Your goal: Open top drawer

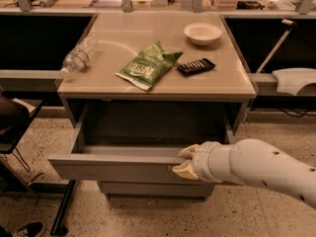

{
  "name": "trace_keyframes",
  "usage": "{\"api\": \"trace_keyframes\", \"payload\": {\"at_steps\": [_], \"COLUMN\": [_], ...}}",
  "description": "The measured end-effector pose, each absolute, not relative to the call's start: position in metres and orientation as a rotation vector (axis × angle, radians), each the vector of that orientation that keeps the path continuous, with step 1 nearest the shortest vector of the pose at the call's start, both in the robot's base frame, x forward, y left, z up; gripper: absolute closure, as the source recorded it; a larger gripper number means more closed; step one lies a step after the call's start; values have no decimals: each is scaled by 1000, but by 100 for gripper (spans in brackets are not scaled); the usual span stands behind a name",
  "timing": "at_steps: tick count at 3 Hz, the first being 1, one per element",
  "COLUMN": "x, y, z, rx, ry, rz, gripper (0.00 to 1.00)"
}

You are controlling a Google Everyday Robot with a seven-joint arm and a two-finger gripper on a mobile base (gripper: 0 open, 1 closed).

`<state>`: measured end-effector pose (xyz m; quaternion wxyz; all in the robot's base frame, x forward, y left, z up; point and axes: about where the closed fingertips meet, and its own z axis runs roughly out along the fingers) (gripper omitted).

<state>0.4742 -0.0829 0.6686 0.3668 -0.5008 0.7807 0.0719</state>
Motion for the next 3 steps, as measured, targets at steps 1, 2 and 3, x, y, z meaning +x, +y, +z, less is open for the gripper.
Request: {"api": "trace_keyframes", "payload": {"at_steps": [1, 2, 3], "x": [468, 467, 461], "y": [-85, -84, -85], "z": [668, 669, 668], "rx": [-1285, -1285, -1283], "ry": [2006, 2006, 2005], "rz": [189, 189, 193], "gripper": [100, 100, 100]}}
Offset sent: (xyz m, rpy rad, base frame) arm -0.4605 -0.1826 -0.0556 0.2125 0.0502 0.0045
